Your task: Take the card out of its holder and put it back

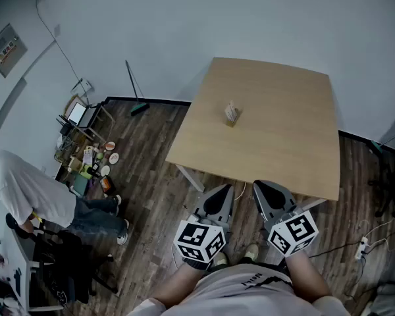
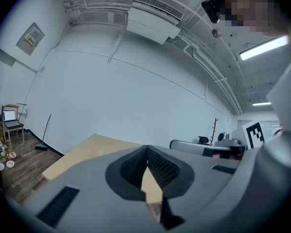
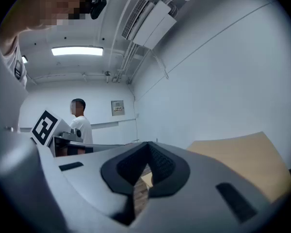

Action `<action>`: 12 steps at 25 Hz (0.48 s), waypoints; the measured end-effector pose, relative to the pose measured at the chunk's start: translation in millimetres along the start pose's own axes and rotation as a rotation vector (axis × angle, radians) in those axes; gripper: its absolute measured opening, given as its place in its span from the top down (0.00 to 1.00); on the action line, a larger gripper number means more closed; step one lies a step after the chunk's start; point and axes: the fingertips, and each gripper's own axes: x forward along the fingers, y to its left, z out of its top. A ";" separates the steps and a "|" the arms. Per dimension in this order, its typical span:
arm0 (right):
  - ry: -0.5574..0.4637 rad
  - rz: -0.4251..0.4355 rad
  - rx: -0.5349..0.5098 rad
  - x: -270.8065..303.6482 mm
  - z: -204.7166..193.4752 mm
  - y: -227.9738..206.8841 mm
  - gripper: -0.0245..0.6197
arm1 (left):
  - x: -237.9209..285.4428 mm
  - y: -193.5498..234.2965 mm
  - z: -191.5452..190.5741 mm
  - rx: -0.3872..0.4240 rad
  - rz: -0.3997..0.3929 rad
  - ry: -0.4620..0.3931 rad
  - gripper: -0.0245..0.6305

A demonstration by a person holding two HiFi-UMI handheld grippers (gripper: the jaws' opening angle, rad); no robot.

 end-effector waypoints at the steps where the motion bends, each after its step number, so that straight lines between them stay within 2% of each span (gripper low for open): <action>1: 0.001 0.002 0.000 -0.5 0.3 -4.5 0.94 | 3.9 -1.9 -0.3 0.001 0.002 0.000 0.94; 8: -0.004 0.025 0.002 -7.7 0.4 -26.2 0.94 | 20.3 -13.7 -5.3 0.007 0.028 -0.003 0.94; 12: 0.002 0.073 0.025 -11.7 -2.1 -27.7 0.94 | 24.1 -18.7 -8.3 0.009 0.044 -0.001 0.94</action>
